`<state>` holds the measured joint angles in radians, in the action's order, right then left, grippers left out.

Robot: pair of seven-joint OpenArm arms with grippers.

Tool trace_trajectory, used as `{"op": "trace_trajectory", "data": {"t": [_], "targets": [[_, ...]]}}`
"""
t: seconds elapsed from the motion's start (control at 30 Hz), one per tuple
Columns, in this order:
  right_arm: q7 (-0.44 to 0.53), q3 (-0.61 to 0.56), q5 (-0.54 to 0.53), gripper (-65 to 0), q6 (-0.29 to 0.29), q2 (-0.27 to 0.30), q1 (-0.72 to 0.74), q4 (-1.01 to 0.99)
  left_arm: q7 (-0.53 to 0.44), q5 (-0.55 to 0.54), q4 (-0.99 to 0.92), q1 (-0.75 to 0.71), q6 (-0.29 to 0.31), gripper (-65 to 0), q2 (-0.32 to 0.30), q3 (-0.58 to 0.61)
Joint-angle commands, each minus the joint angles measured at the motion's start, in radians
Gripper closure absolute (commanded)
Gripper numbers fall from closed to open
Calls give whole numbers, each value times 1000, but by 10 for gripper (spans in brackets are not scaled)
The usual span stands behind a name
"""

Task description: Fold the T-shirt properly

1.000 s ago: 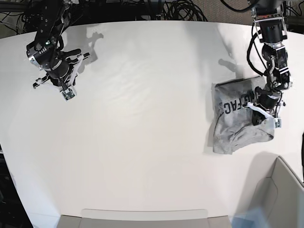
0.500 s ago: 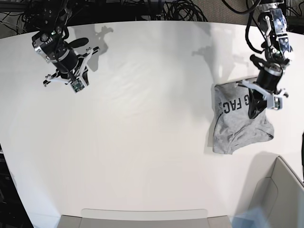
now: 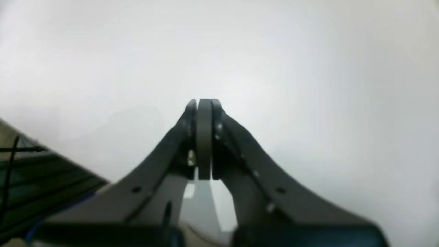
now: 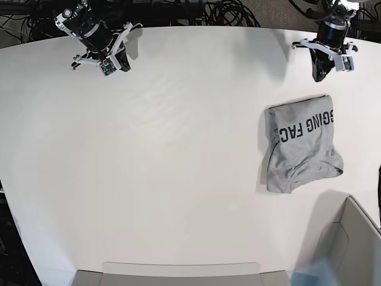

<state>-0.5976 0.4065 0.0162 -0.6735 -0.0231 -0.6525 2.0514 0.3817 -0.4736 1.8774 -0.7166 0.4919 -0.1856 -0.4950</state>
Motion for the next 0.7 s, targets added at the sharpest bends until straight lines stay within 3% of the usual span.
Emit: {"op": "trace_trajectory", "data": {"t": [0.0, 0.23, 0.43, 0.53, 0.67], "targets": [[20, 2, -15, 0, -7, -10, -22, 18, -28, -14, 18, -33, 3, 0, -5, -4], [179, 48, -15, 0, -7, -88, -135, 15, -31, -14, 18, -146, 12, 0, 42, -40], [195, 48, -17, 0, -7, -91, -207, 13, -31, -12, 14, -216, 138, 0, 77, -75], [196, 48, -78, 0, -7, -96, -258, 13, -31, -9, 14, -223, 195, 0, 111, -132], [273, 48, -132, 0, -7, -97, -338, 13, -30, -7, -14, -231, 206, 0, 148, -205]]}}
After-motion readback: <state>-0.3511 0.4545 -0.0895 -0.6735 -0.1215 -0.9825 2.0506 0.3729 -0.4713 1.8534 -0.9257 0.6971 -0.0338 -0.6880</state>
